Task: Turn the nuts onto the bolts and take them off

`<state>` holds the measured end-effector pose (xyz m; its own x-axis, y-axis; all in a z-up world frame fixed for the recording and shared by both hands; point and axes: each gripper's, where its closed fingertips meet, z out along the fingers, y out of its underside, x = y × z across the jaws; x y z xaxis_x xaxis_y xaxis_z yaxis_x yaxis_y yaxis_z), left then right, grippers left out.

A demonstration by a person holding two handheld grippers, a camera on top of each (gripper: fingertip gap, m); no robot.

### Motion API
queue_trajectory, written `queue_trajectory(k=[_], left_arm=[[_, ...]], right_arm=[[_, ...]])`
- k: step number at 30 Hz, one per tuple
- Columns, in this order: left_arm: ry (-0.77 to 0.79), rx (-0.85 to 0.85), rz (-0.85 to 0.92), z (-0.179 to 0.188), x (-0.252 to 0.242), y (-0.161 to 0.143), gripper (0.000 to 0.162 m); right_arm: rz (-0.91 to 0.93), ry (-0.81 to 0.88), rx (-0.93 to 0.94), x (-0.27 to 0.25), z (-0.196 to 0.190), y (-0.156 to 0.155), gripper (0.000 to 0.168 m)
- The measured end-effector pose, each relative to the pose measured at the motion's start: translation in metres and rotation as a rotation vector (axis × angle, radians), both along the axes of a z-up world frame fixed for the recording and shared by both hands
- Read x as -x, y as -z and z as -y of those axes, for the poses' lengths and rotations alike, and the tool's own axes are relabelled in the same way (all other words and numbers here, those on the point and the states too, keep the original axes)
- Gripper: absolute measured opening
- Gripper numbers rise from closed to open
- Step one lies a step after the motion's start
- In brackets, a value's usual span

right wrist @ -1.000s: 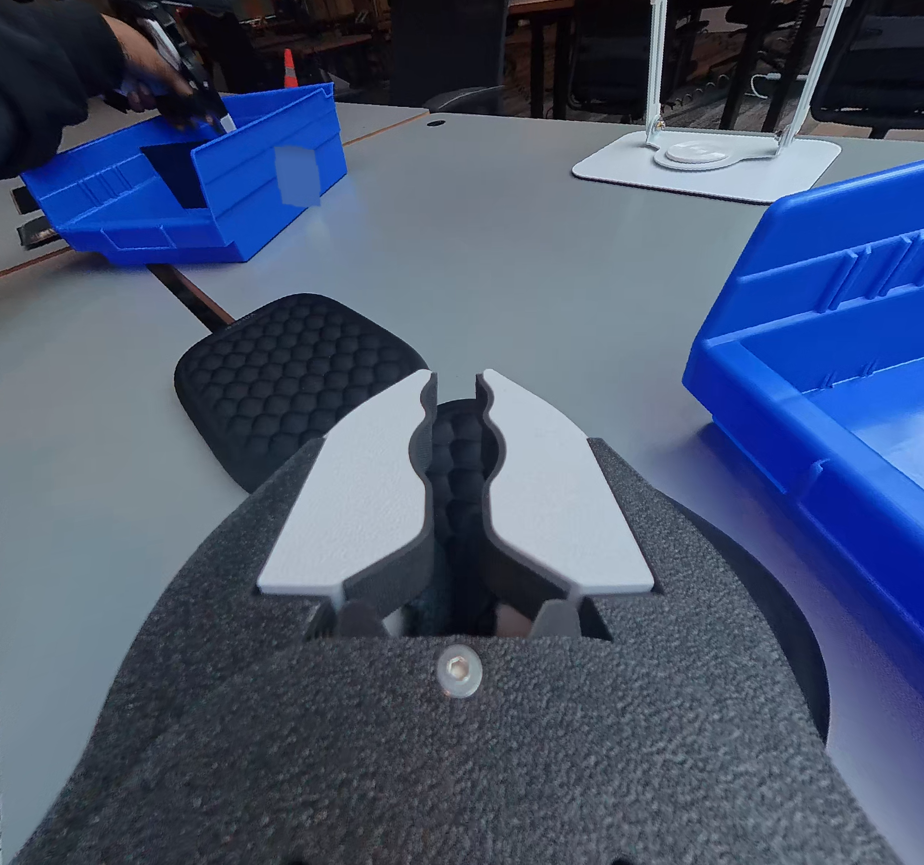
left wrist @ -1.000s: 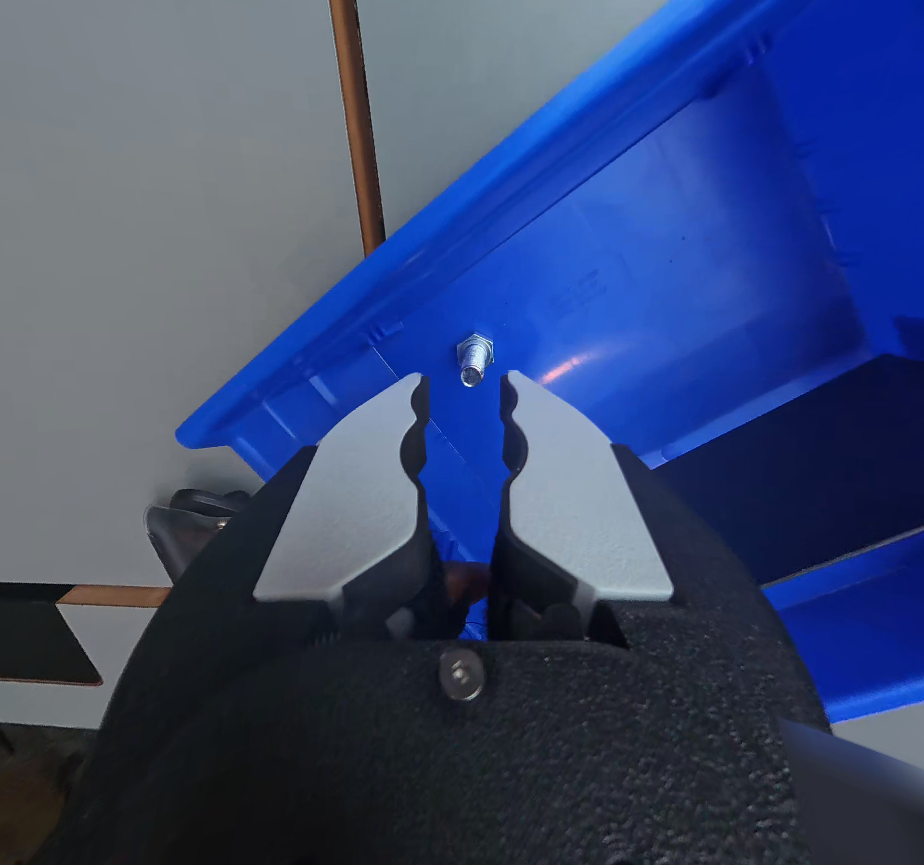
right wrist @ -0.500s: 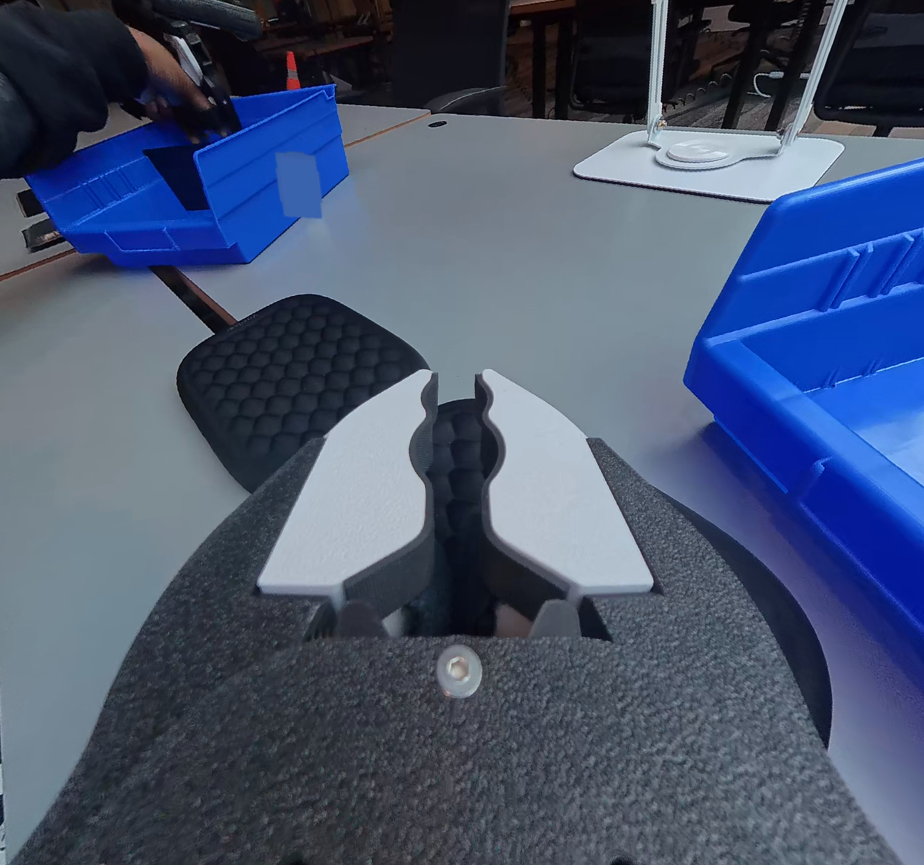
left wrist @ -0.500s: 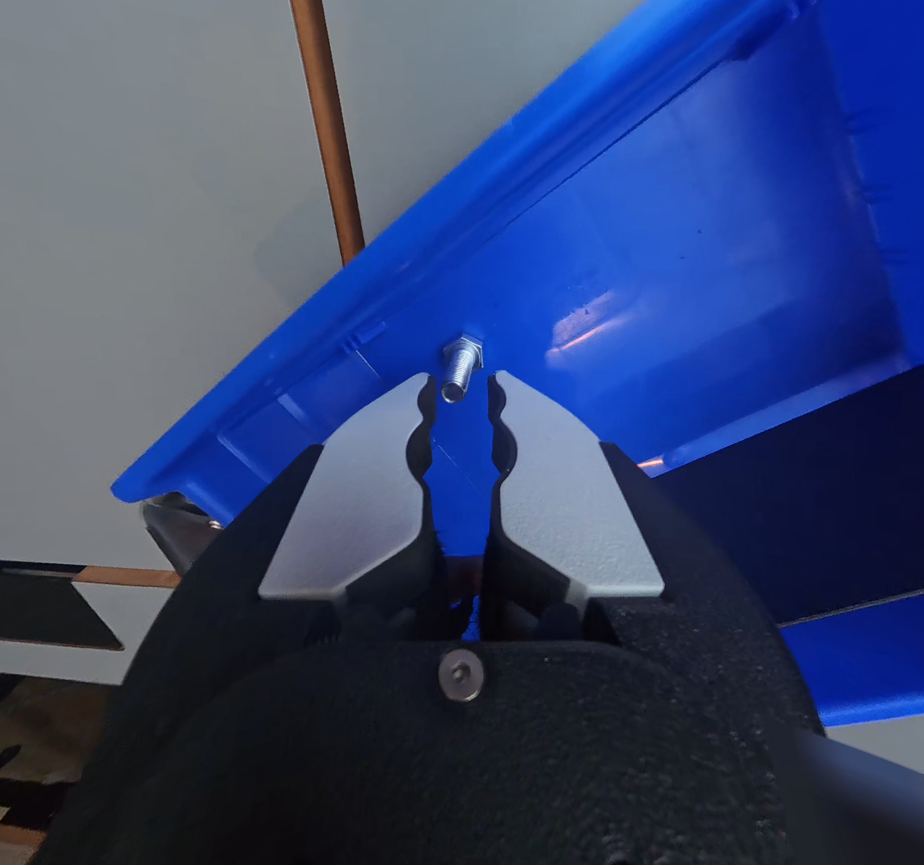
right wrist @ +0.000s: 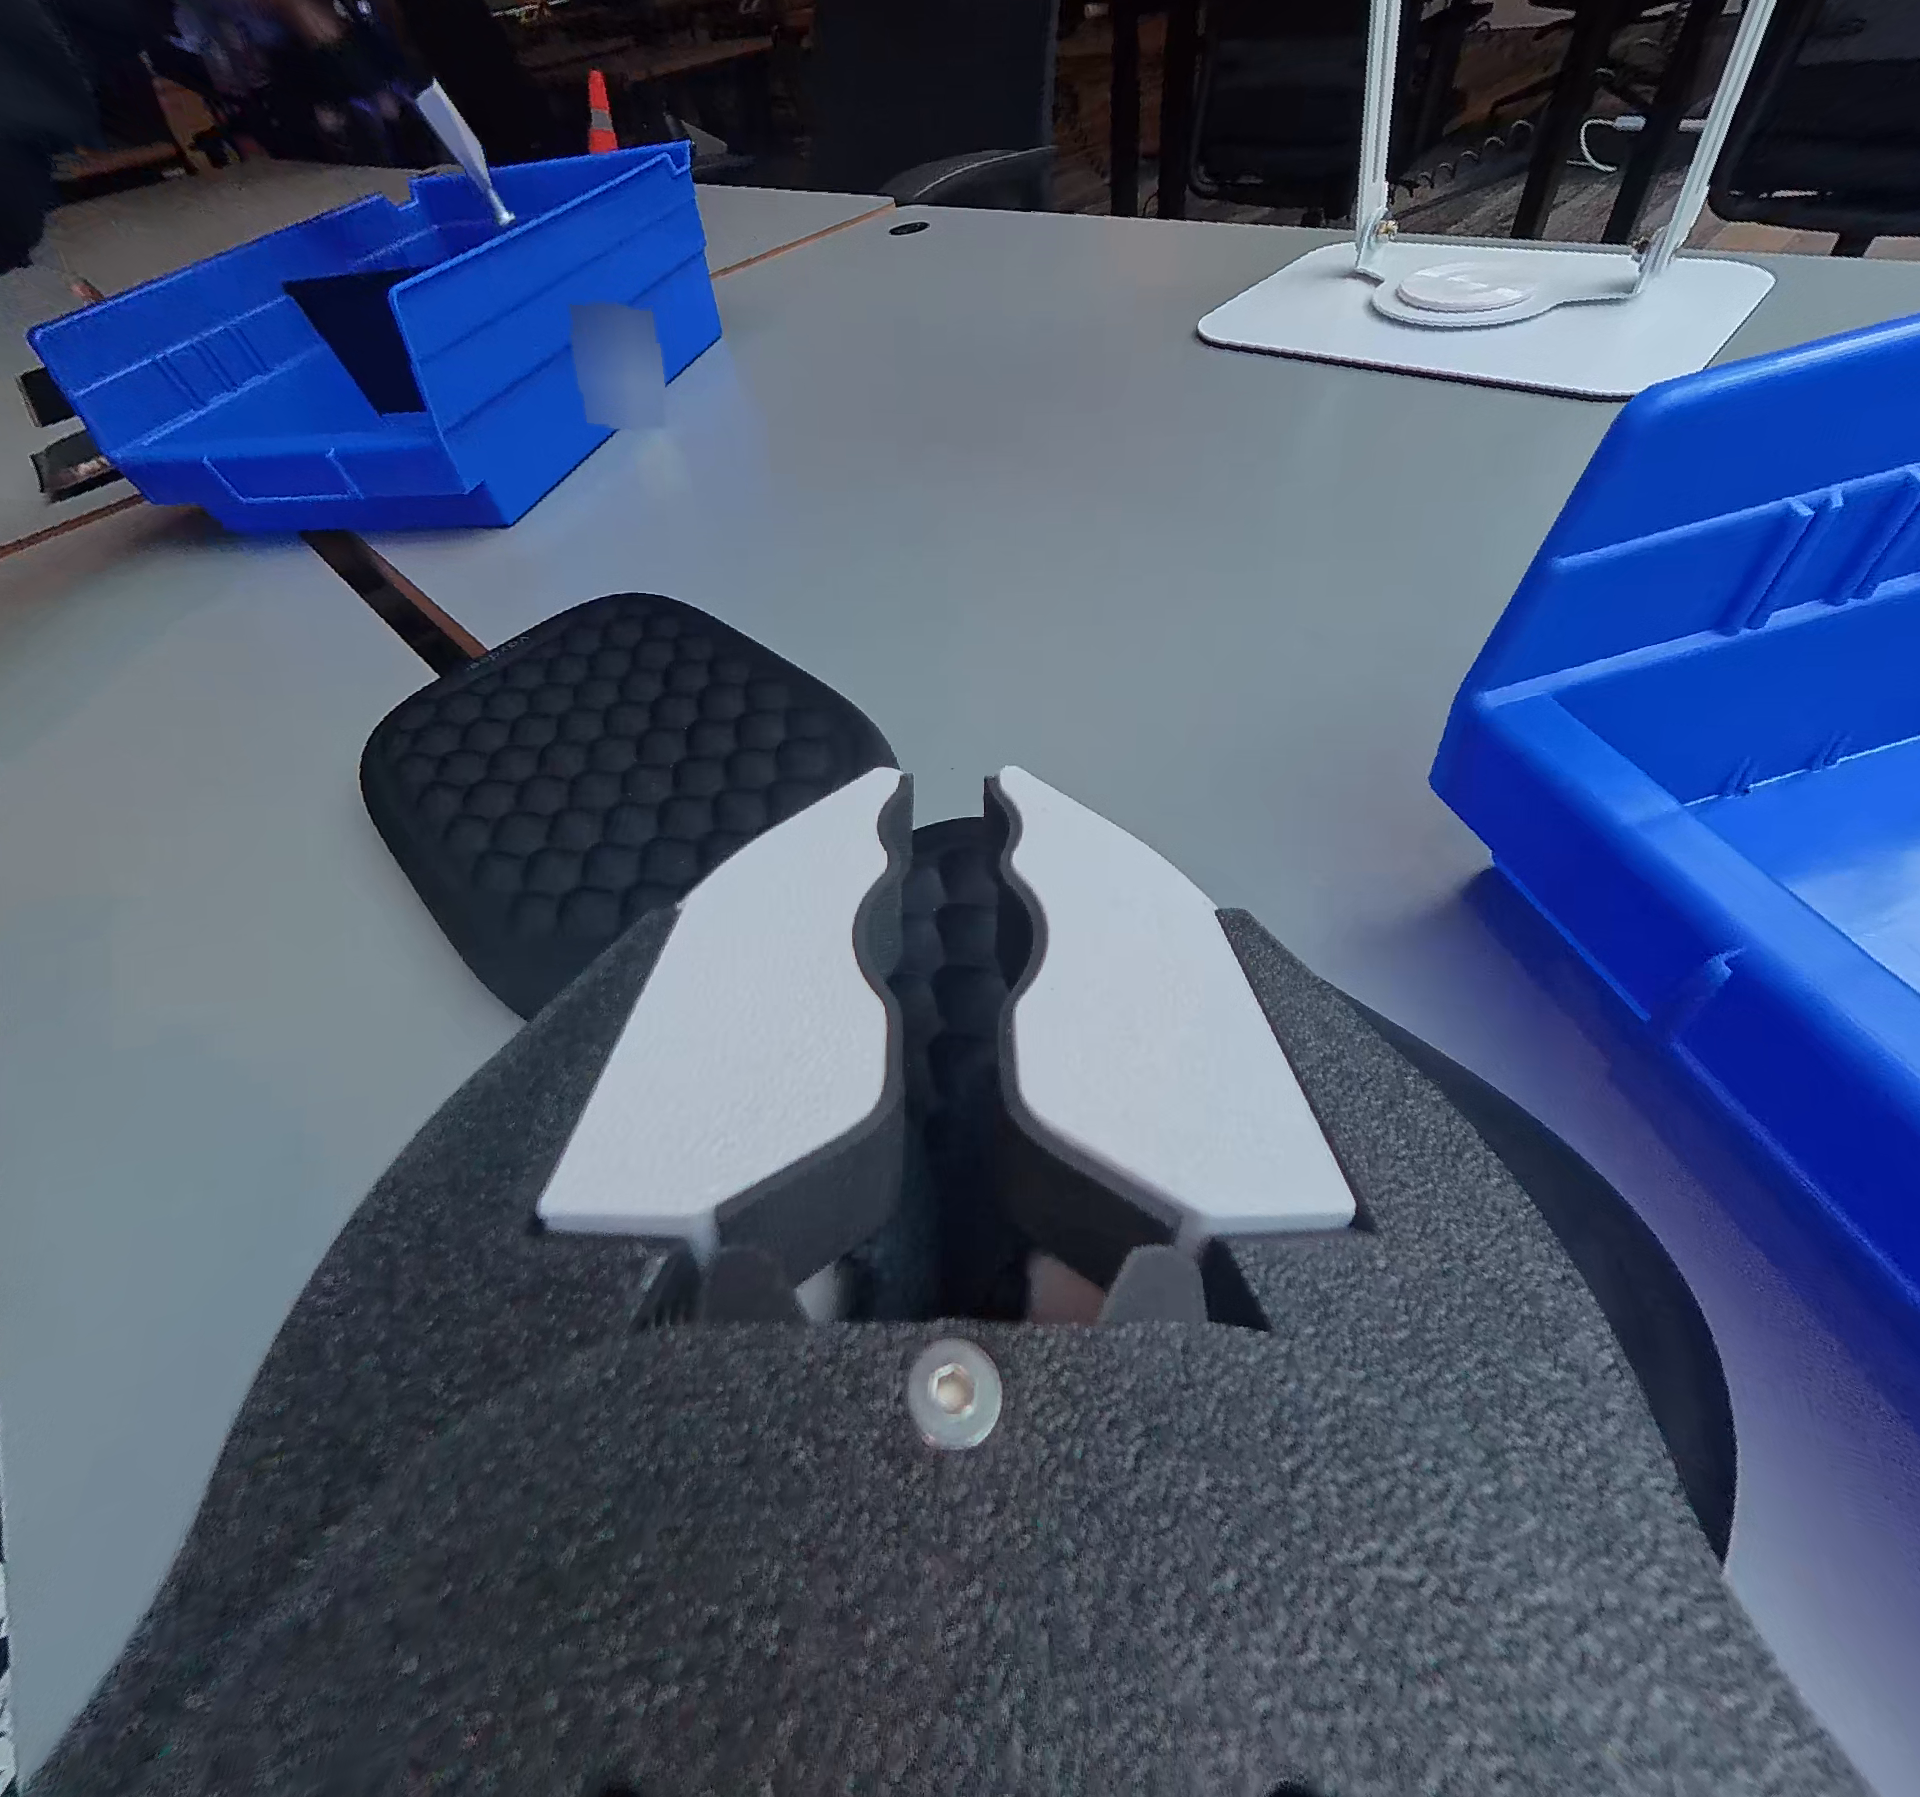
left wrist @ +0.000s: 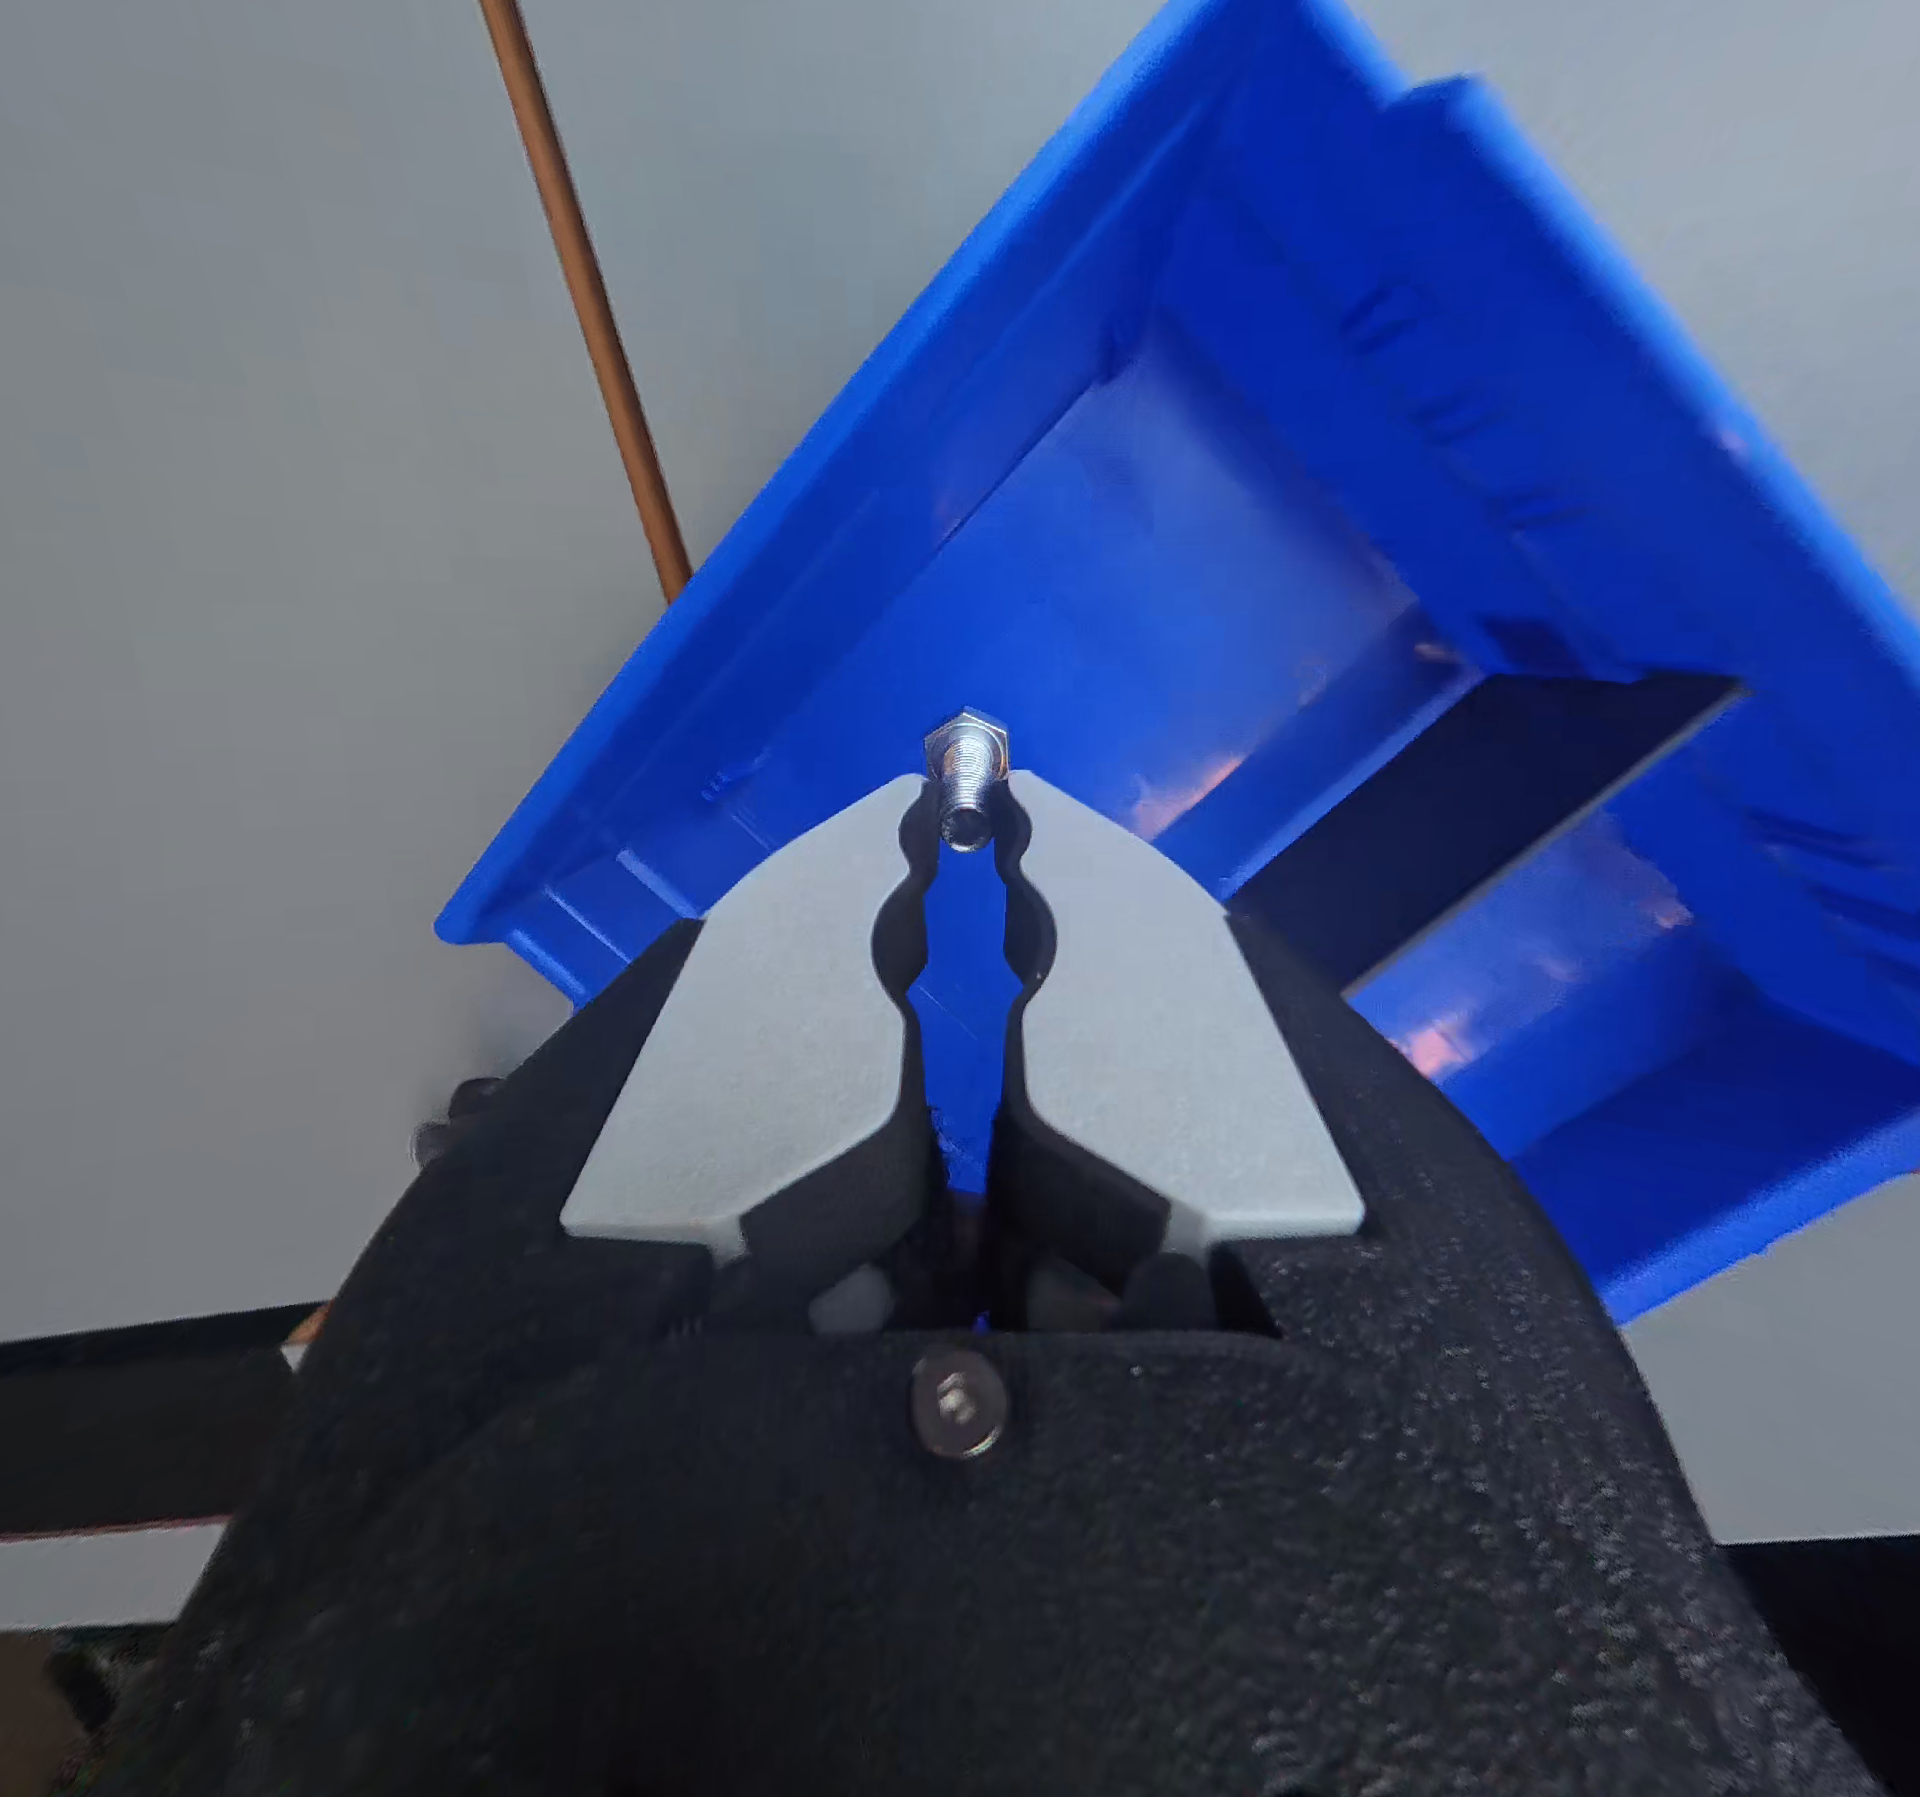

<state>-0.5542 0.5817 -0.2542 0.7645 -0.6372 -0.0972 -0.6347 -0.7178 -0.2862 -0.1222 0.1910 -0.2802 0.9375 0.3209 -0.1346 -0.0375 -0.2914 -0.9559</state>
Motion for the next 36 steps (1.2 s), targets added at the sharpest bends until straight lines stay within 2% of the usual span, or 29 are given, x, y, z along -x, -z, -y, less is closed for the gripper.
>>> queue_trajectory(k=[6,13,17,22,30,36], left_arm=[[0.286,-0.060,0.078,0.048,-0.087,-0.040,0.010],[0.654,-0.064,0.057,0.136,-0.199,-0.044,0.009],[0.817,-0.051,0.048,0.183,-0.251,-0.033,0.009],[0.953,-0.017,0.028,0.226,-0.298,-0.011,0.009],[1.046,0.036,-0.035,0.257,-0.343,0.037,0.010],[1.058,0.053,-0.045,0.263,-0.358,0.057,0.010]], right_arm=[[0.015,-0.006,0.021,0.001,0.000,0.003,0.012],[0.020,-0.018,0.038,0.003,0.000,0.006,0.011],[0.012,-0.023,0.035,0.003,0.000,0.005,0.010],[0.018,-0.025,0.034,0.004,0.001,0.006,0.010],[0.004,-0.027,0.038,0.003,0.000,0.006,0.009],[0.000,-0.026,0.043,0.003,0.000,0.006,0.009]])
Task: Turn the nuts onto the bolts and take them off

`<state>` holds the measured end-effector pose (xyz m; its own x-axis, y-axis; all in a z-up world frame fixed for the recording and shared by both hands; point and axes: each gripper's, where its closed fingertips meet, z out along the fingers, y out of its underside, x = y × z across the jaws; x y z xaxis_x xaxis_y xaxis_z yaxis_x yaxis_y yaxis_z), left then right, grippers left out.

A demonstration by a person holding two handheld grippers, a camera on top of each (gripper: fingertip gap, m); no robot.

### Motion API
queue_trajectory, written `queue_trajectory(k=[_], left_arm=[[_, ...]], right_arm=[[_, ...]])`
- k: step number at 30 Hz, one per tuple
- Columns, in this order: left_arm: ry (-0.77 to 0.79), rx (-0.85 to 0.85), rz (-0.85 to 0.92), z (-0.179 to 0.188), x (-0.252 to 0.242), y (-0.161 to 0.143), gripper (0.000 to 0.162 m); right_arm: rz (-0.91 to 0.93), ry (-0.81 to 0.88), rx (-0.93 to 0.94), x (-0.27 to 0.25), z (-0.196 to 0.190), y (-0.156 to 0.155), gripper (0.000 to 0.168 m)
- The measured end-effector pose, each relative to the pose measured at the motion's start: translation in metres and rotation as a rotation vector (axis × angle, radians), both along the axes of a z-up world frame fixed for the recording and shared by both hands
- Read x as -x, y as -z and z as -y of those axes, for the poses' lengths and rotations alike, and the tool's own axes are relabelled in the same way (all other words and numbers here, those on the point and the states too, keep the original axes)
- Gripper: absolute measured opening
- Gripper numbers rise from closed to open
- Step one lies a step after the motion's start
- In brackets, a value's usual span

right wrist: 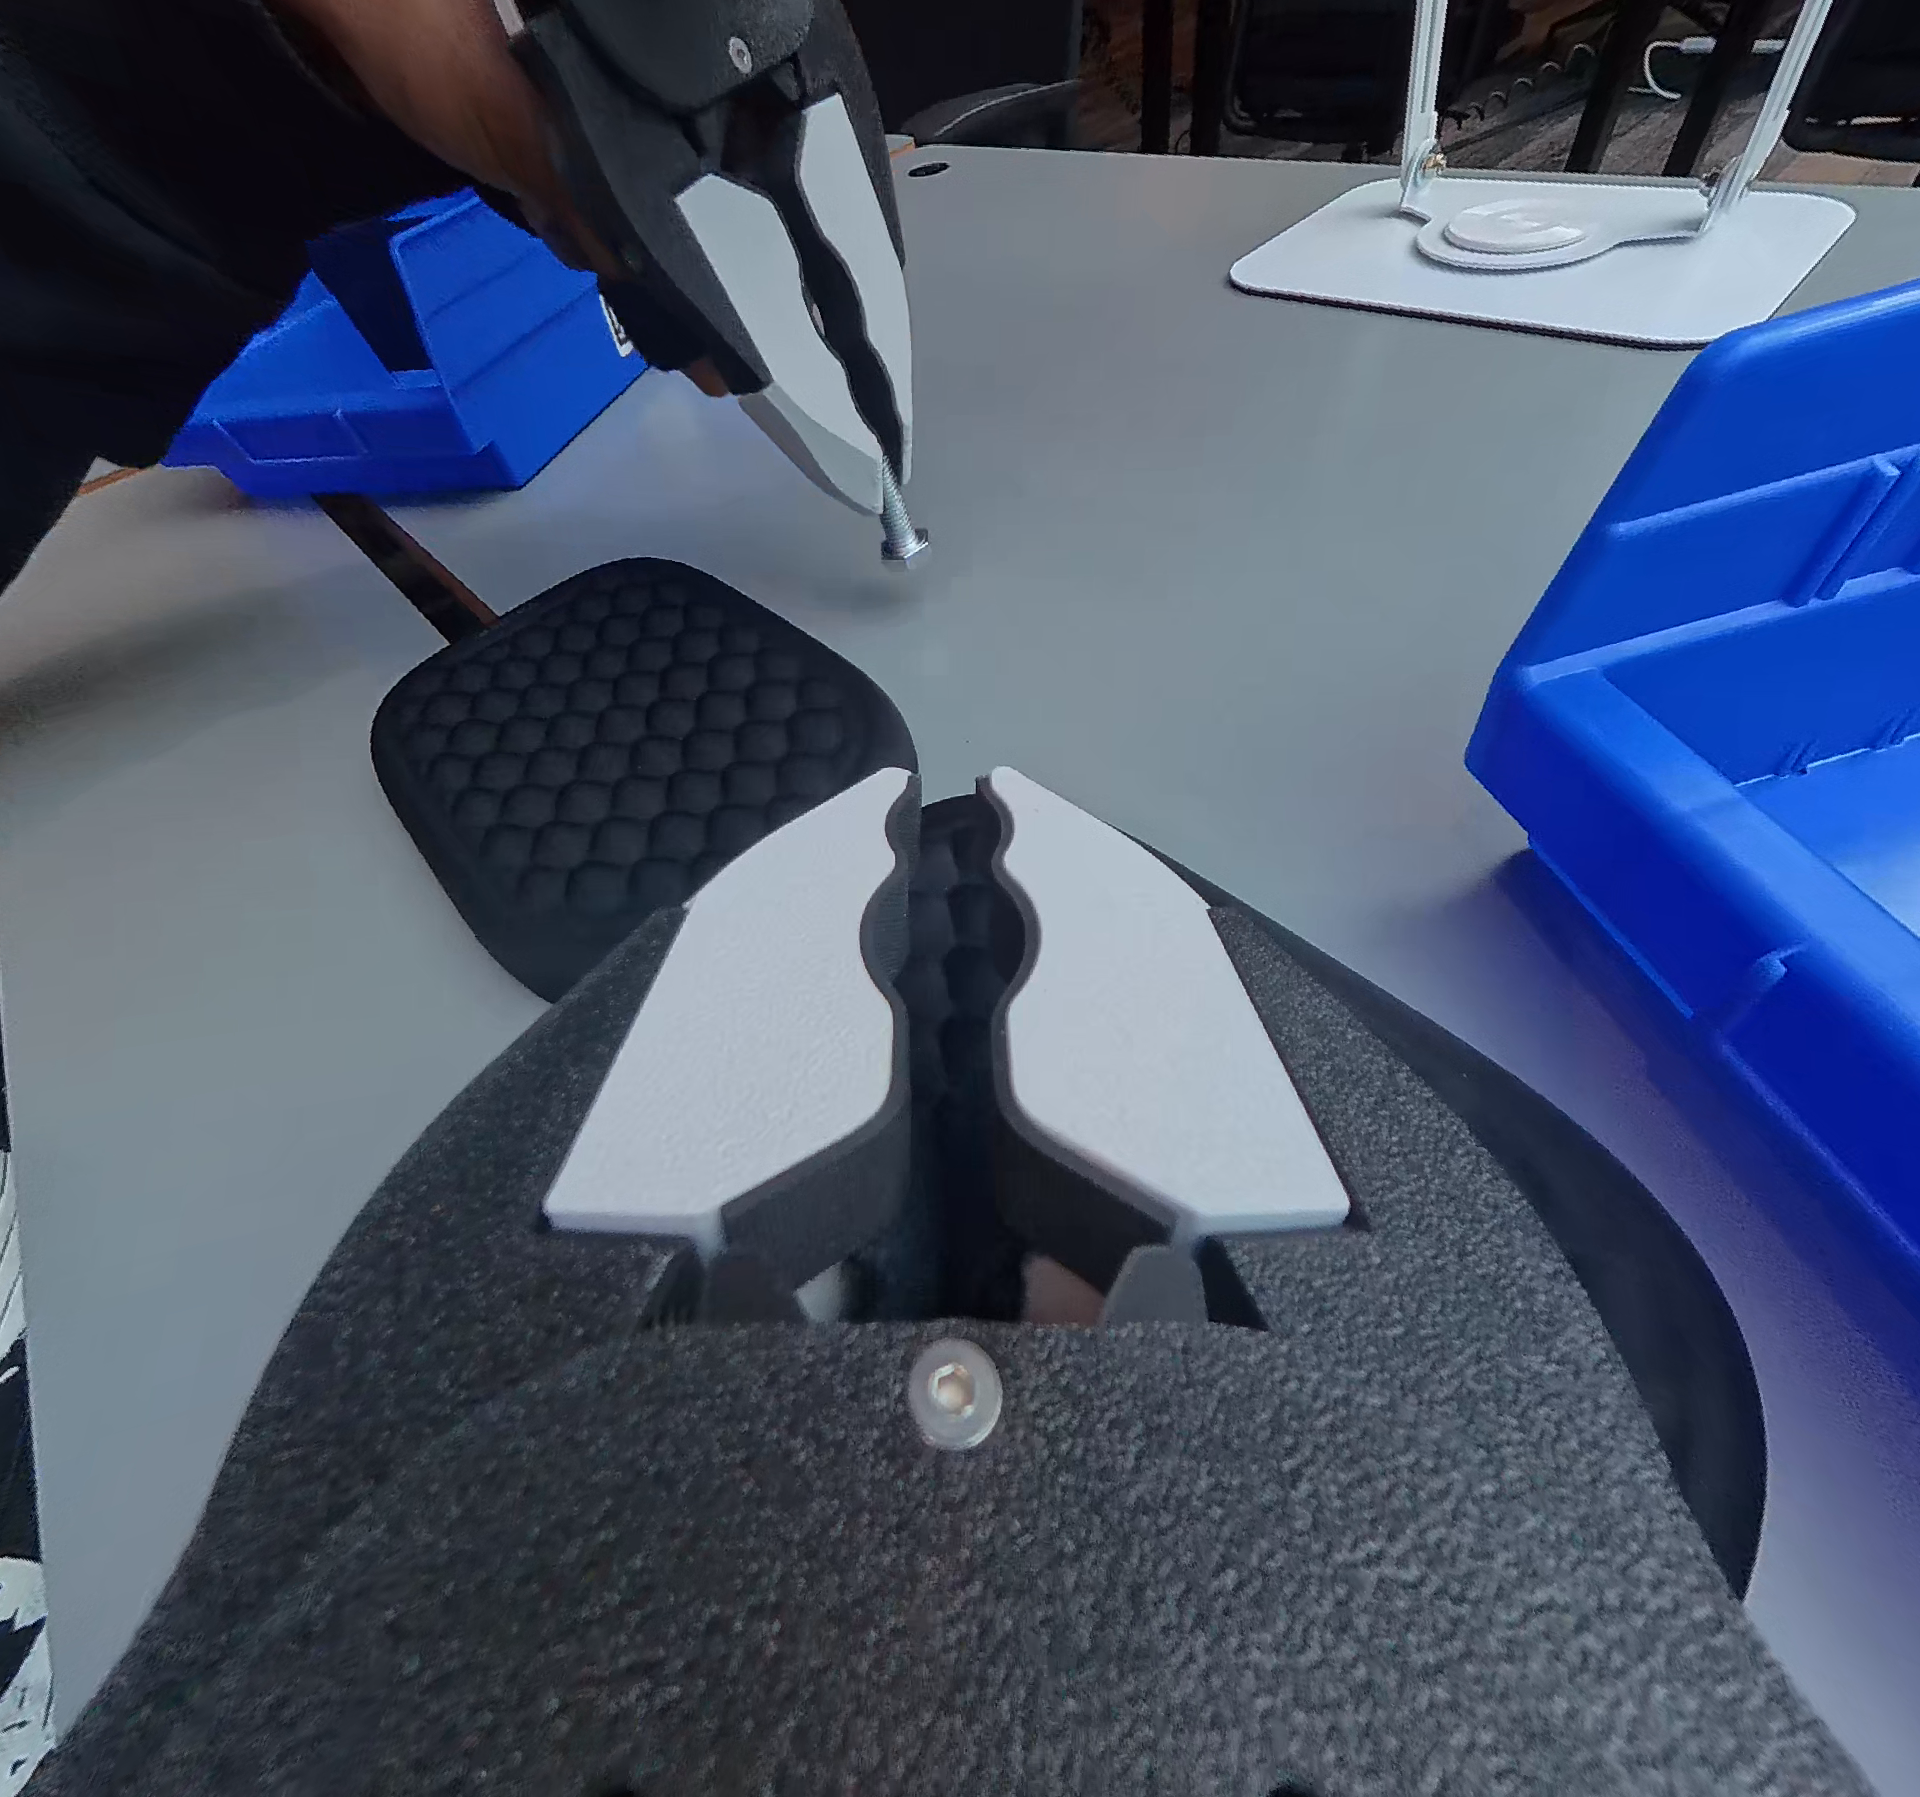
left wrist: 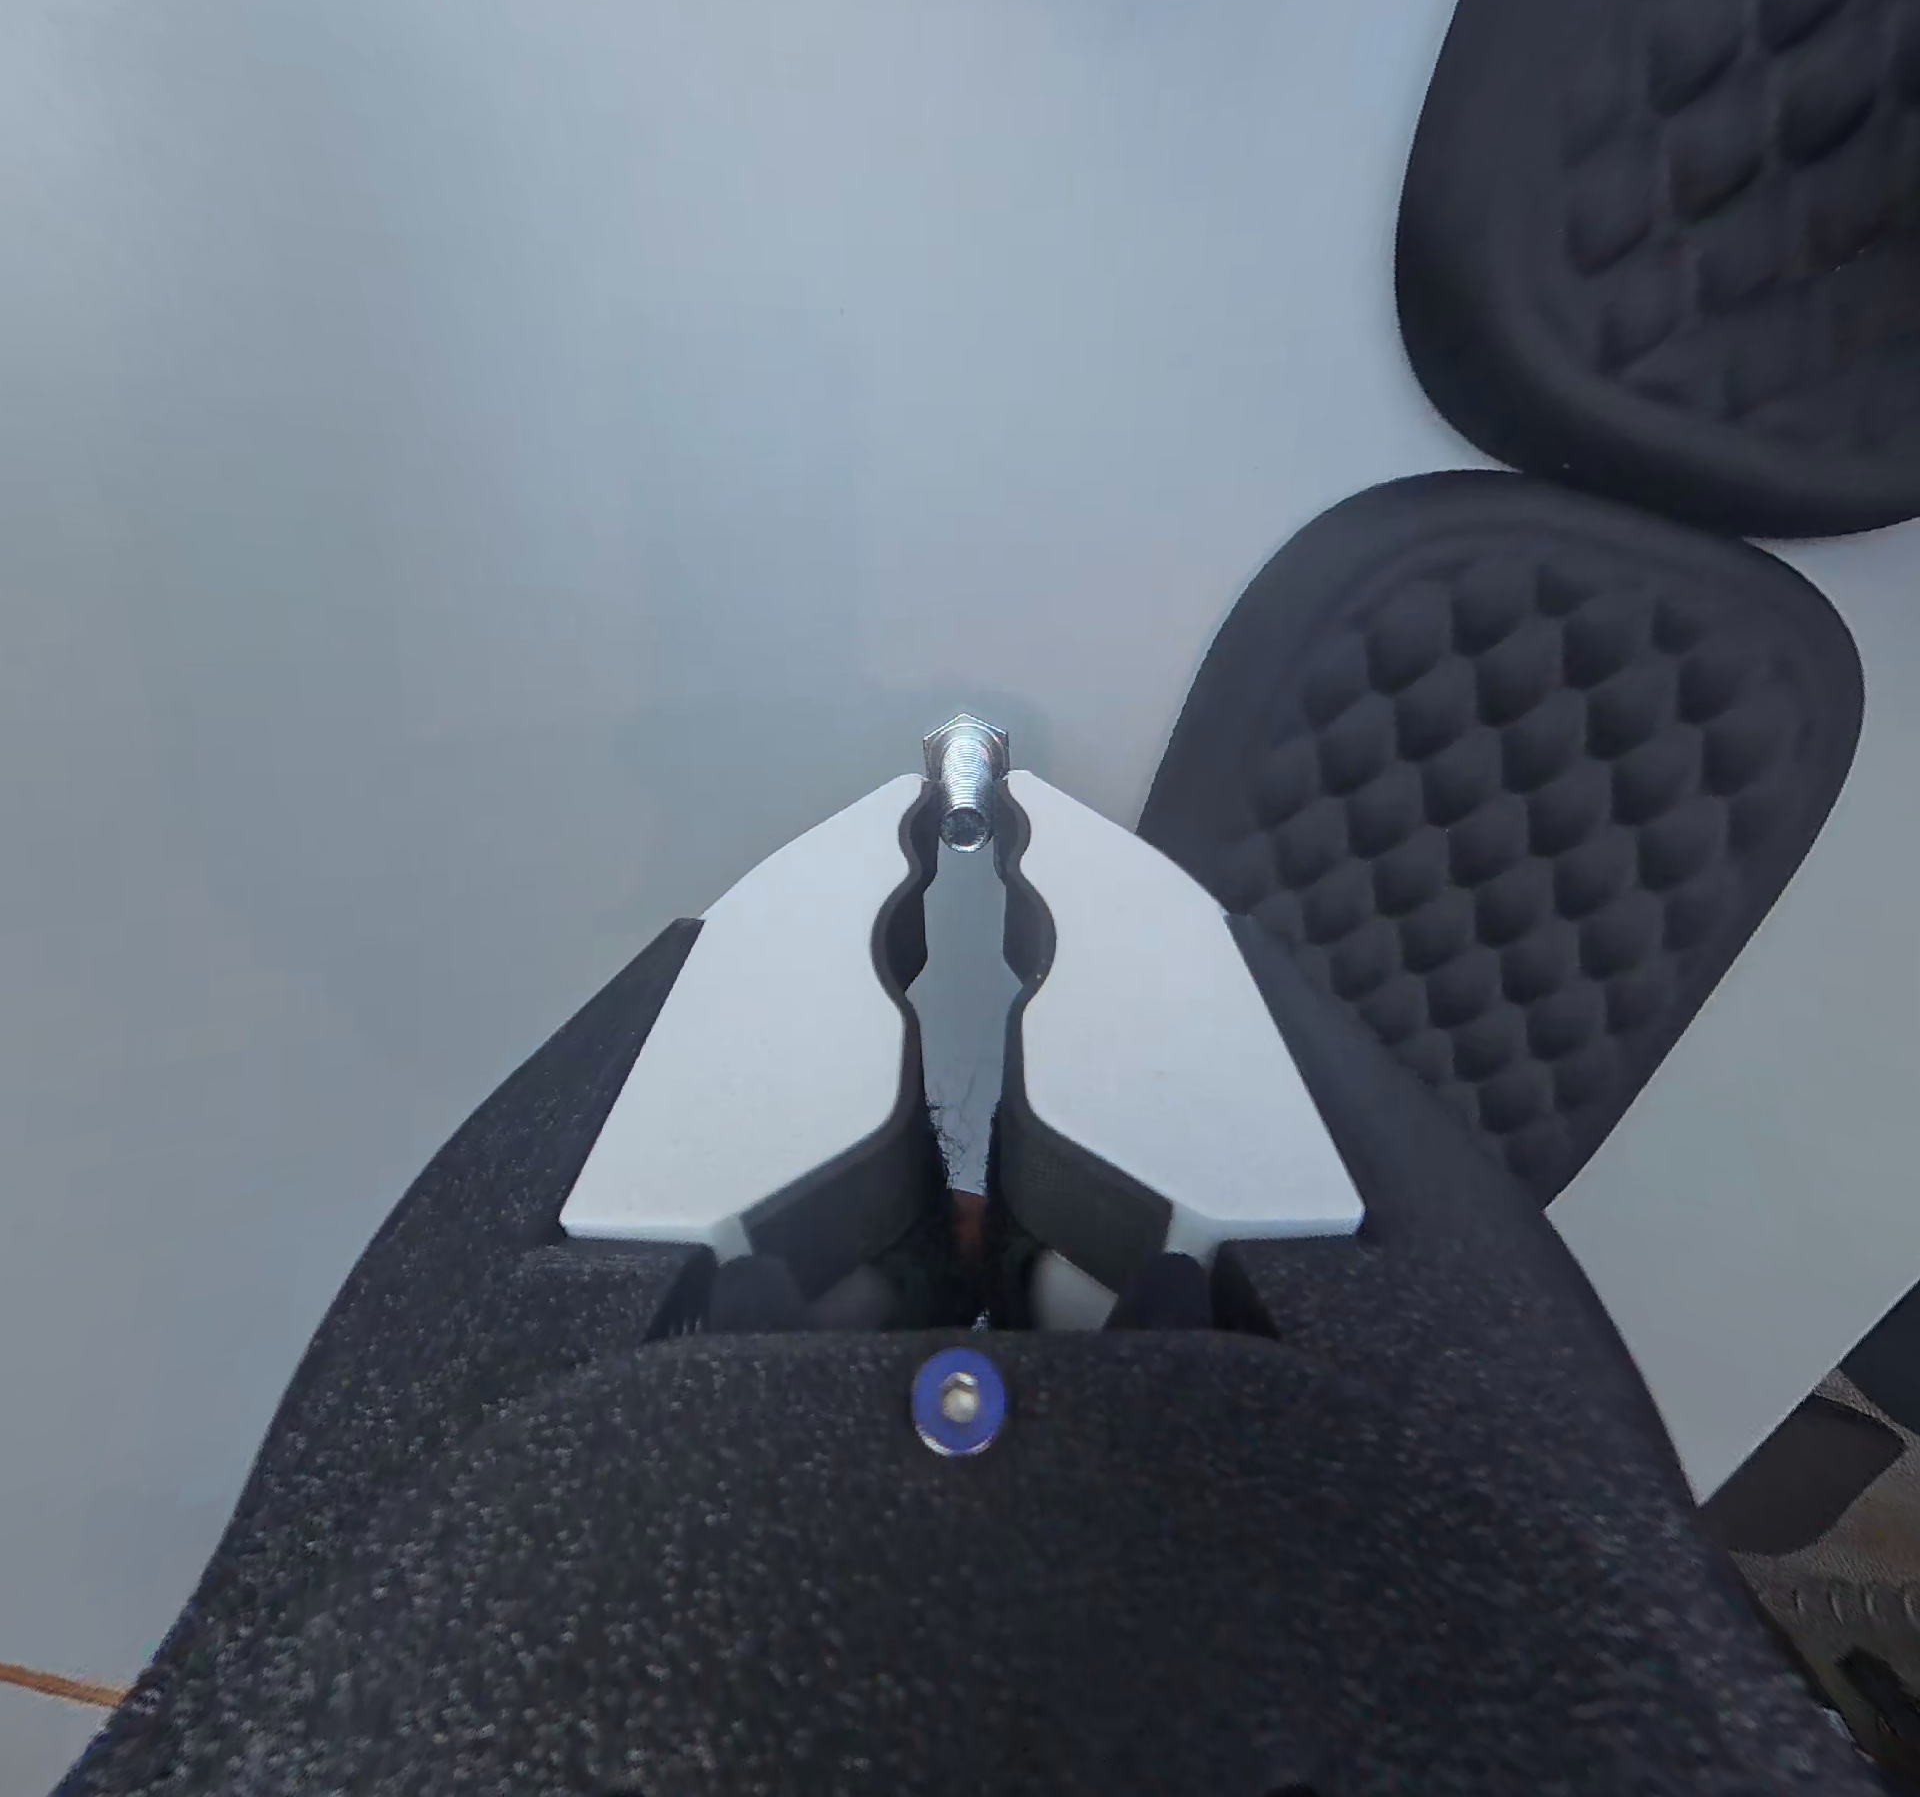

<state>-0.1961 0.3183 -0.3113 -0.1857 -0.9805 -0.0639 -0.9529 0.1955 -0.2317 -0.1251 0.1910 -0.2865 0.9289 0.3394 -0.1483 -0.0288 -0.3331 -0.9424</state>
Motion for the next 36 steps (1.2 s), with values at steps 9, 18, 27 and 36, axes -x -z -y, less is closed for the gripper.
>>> queue_trajectory(k=[9,18,27,36], left_arm=[[0.010,0.018,-0.006,0.005,-0.006,0.011,0.010],[0.029,0.052,-0.040,0.010,-0.001,0.012,0.019],[-0.061,0.063,0.050,-0.003,0.067,-0.061,0.033],[-0.381,0.004,-0.161,-0.054,0.240,-0.069,0.032]], right_arm=[[-0.003,0.003,0.006,-0.001,-0.001,0.001,0.009],[-0.009,0.004,0.005,-0.001,-0.001,0.000,0.009],[-0.013,-0.002,-0.005,0.000,0.000,-0.001,0.009],[-0.003,-0.008,-0.003,0.001,0.001,-0.001,0.009]])
